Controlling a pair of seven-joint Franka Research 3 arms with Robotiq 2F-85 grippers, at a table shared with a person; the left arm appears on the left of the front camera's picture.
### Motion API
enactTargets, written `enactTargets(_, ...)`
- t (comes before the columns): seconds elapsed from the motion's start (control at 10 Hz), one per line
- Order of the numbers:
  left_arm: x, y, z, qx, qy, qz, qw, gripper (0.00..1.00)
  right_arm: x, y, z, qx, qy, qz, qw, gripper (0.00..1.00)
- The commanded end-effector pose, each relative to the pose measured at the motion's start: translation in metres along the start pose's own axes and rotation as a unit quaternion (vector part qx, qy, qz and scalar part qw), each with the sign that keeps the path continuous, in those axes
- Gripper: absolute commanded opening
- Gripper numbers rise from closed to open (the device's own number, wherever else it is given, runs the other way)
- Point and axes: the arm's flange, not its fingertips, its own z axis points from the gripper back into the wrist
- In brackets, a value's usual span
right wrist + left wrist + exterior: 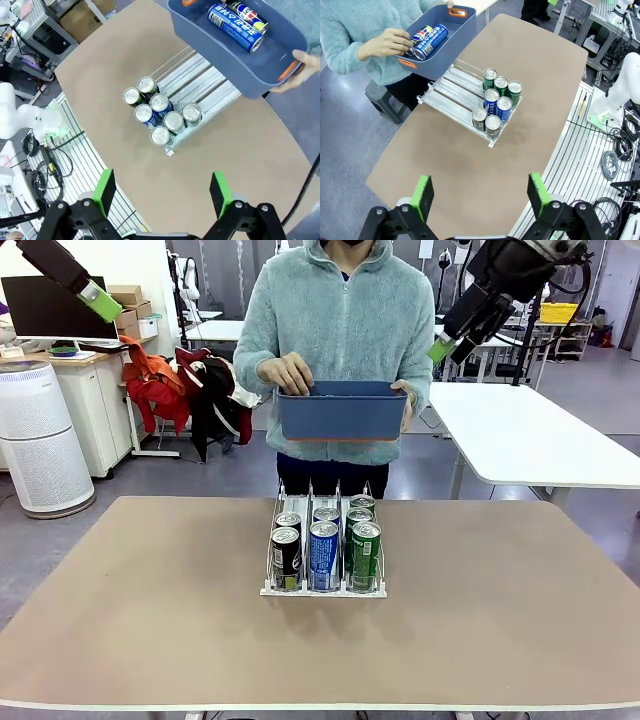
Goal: Fill the beverage cans into the dispenser.
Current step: Pick up the Pepsi coke handed by the human.
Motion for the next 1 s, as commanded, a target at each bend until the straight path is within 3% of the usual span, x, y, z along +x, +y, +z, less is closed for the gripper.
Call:
enactTargets(0.0, -0.001, 0.000, 0.000, 0.002, 0.005, -0.001, 1.000, 1.00, 0.000, -0.002, -0.015, -0.013, 0.024, 0.004, 1.000, 1.00)
enactTargets(0.2, -0.001, 0.000, 0.000, 0.002, 0.005, -0.001, 1.000, 1.00, 0.001, 0.000, -0.005, -0.001, 0.006, 0.002, 1.000, 1.00)
enactTargets(0.3, -0.001, 0.000, 0.000, 0.002, 0.005, -0.001, 1.000, 1.00, 0.007, -0.010, 0.008, 0.025, -0.024, 0.049, 0.998, 1.00)
enactTargets(0.4, -0.001, 0.000, 0.000, 0.002, 0.005, -0.001, 1.000, 1.00, 0.013, -0.010, 0.025, 0.001, -0.031, 0.067, 0.997, 1.00)
enactTargets(0.6, -0.001, 0.000, 0.000, 0.002, 0.005, -0.001, 1.000, 1.00, 0.028, -0.017, 0.071, 0.034, -0.015, 0.103, 0.994, 1.00)
enactTargets(0.9, -0.001, 0.000, 0.000, 0.002, 0.005, -0.001, 1.000, 1.00, 0.039, -0.026, 0.098, 0.020, -0.065, 0.100, 0.993, 1.00)
